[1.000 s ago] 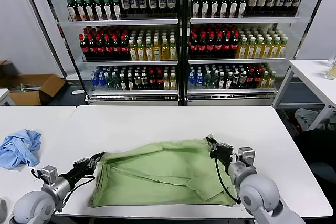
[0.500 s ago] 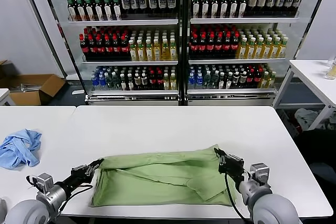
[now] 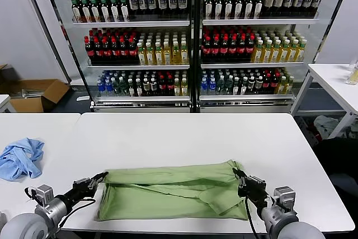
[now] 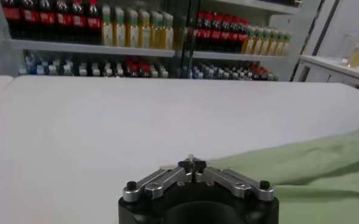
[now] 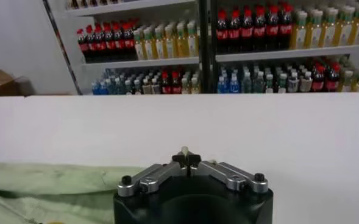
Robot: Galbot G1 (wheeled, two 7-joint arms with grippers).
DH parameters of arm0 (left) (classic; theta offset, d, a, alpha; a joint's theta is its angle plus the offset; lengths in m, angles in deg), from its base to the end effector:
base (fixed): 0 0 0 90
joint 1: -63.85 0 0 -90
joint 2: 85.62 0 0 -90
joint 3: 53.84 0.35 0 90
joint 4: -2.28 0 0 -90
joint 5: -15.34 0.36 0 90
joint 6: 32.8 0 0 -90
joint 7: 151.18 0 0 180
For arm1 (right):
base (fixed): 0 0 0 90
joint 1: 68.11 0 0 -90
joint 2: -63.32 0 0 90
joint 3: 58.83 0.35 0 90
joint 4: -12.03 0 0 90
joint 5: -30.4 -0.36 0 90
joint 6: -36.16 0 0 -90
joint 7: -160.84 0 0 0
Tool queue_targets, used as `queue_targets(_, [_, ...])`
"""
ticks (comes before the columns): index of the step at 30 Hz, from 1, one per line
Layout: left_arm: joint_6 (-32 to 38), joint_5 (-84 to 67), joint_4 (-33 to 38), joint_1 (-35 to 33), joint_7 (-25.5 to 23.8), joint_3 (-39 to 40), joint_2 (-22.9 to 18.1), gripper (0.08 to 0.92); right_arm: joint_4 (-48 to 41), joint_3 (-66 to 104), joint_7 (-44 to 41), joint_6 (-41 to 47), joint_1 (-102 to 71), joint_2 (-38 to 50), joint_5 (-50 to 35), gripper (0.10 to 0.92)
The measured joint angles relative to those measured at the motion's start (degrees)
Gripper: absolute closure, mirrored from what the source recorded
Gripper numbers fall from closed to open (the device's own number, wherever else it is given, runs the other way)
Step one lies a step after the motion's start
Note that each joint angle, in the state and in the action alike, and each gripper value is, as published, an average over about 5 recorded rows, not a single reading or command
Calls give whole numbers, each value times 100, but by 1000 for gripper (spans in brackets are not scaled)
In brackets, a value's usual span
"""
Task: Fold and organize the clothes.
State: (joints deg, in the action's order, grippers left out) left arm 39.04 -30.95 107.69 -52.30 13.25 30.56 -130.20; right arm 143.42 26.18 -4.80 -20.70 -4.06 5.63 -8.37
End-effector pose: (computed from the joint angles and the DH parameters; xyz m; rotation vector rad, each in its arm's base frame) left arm 0.2420 0.2049 -0.2908 -0.5231 -2.5781 0.1082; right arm 0.1950 -0.0400 -0.2141 0.3365 -2.6447 -0.0651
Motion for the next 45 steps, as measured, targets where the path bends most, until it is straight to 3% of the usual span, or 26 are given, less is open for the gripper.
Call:
queue_targets(5, [-129,147,28,-43,83,44,-54,859,-53,-17,-13,-4,-77,-34,144,870])
queue_targets(13, [-319,315,236,-108,514,-57,-208,635,-12,142,47,-2,-79,-40,289,637])
queue_targets(25, [-463,259,953,-198,2165,211,-774,289,-10,292,113,-1,2,-49,498,292])
queue_targets(29, [-444,282,1029,-192,2745,408,-1029,197,-49,253,116,-1,47,-76,562,215])
queue_targets(37, [-482,315,1036,-144,3464,730,-1401,185,-93,164,131,-2,101,-123,689,203])
queue_targets(45, [-517,412,1028,-36,3898,973,-1644,389,-65,156,143,-3,70,-152,780,203])
